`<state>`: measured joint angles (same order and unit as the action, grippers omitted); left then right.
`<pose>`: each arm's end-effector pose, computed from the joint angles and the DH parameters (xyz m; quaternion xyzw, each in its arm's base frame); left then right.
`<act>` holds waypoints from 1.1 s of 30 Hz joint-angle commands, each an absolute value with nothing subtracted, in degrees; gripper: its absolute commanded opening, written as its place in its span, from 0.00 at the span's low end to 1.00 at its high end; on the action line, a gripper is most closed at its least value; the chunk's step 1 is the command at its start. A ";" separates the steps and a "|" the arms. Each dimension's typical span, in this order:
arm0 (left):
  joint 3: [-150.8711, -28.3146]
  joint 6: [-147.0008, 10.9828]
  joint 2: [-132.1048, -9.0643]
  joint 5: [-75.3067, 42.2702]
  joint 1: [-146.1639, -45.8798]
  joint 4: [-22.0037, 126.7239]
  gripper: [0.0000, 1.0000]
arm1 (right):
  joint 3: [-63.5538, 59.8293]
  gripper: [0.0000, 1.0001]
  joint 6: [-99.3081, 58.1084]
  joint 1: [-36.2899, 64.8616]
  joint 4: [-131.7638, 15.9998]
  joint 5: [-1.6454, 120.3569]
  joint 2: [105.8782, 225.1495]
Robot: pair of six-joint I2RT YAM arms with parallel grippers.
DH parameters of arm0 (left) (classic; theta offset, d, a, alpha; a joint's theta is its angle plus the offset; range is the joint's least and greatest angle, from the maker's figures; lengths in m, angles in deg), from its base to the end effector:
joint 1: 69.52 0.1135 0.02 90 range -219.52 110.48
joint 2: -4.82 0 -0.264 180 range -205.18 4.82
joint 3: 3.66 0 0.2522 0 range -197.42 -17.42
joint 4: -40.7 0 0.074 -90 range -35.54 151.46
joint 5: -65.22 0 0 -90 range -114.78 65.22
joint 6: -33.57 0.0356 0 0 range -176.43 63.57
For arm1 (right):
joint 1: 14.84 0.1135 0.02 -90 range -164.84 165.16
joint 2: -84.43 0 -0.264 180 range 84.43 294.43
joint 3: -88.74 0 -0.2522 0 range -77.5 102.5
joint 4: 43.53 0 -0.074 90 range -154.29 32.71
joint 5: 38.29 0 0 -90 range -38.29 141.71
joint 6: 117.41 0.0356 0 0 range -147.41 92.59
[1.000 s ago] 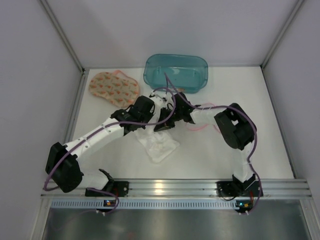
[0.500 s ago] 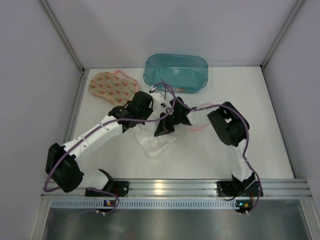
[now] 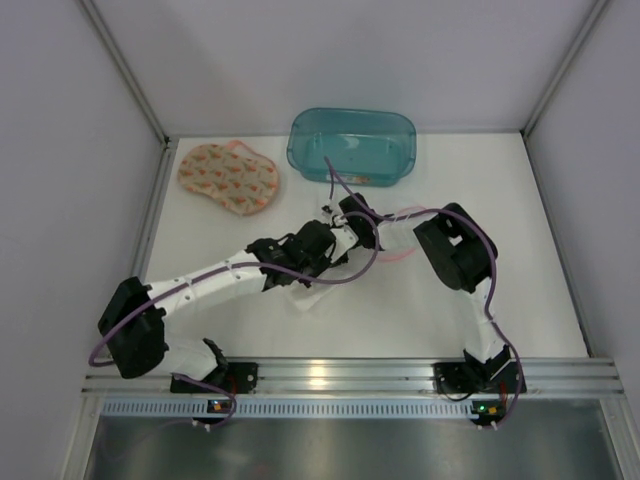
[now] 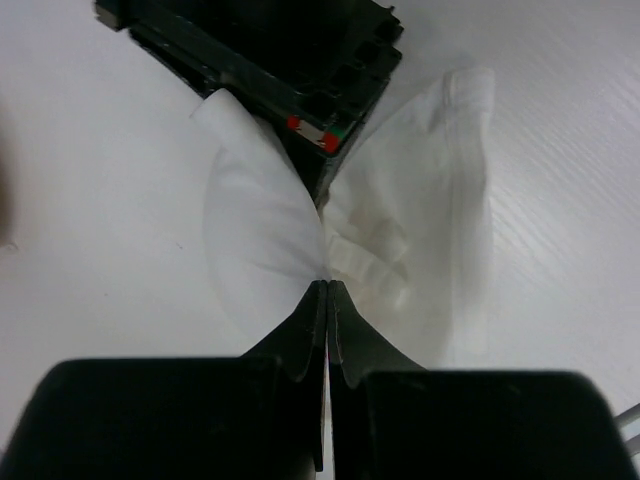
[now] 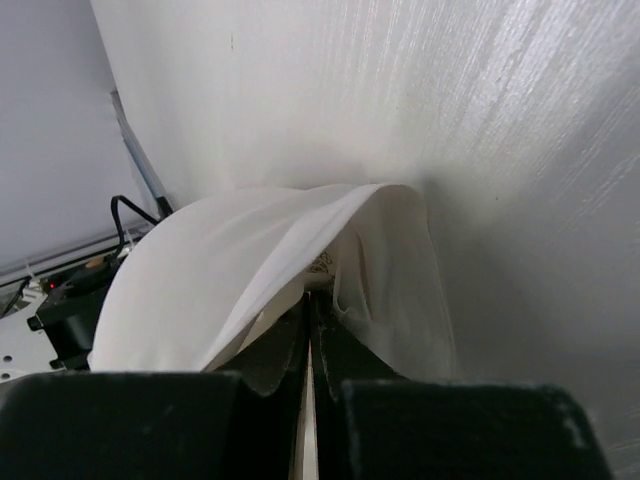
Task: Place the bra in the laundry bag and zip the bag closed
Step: Adjust the bra at the center of the board.
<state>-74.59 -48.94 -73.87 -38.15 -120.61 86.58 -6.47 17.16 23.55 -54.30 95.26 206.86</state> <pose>0.1839 -0.2147 0.2508 0.4300 0.8408 -0.0124 0.3288 0.3199 0.2847 0.1077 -0.0847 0.8740 0.4782 0.0173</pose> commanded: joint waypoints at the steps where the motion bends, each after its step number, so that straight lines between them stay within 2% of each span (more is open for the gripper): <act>1: -73.85 -52.82 -75.16 -36.92 -122.16 83.73 0.00 | -6.04 0.01 17.41 23.13 -52.80 95.57 204.67; 11: -69.81 -54.76 -75.34 -31.02 -127.62 81.18 0.00 | -5.51 0.01 13.29 22.60 -57.01 96.28 205.02; 13: -69.28 -54.85 -75.34 -30.67 -127.79 81.09 0.00 | -5.51 0.06 10.91 22.25 -59.20 95.75 203.53; 14: -69.19 -54.85 -75.68 -30.49 -127.79 81.09 0.00 | -5.60 0.13 9.43 22.16 -59.92 94.62 202.13; 16: -69.19 -54.76 -75.95 -30.23 -127.88 81.18 0.01 | -5.25 0.22 7.75 21.99 -62.46 93.38 200.81; 17: -69.10 -54.76 -75.95 -30.23 -127.88 81.18 0.06 | -4.64 0.29 6.00 21.99 -63.86 92.33 200.02; 19: -69.19 -54.67 -75.69 -30.32 -127.88 81.10 0.11 | -2.45 0.34 4.06 21.72 -69.05 90.66 199.57; 23: -70.24 -53.62 -74.98 -30.93 -127.88 81.36 0.24 | 0.28 0.34 -0.77 21.37 -76.96 87.23 198.34; 24: -70.42 -53.36 -74.64 -31.02 -127.79 81.45 0.31 | 0.63 0.34 -1.48 21.28 -78.11 87.22 198.25; 26: -71.03 -52.48 -73.67 -31.54 -127.88 81.45 0.35 | 1.52 0.35 -2.80 21.11 -81.28 86.87 197.99; 27: -71.39 -52.13 -73.23 -31.63 -127.79 81.45 0.43 | 1.78 0.36 -3.24 21.02 -82.06 86.87 197.90; 31: -72.00 -51.25 -70.51 -31.64 -127.71 82.32 0.53 | 3.09 0.38 -5.96 20.93 -84.53 86.17 197.37; 33: -72.27 -51.33 -69.37 -30.68 -127.10 82.67 0.53 | 3.36 0.39 -6.67 20.76 -85.06 86.61 197.02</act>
<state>-69.69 -52.00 -72.98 -31.35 -127.61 84.03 0.43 -3.21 21.47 -81.67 87.48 200.53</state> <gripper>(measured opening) 0.526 0.383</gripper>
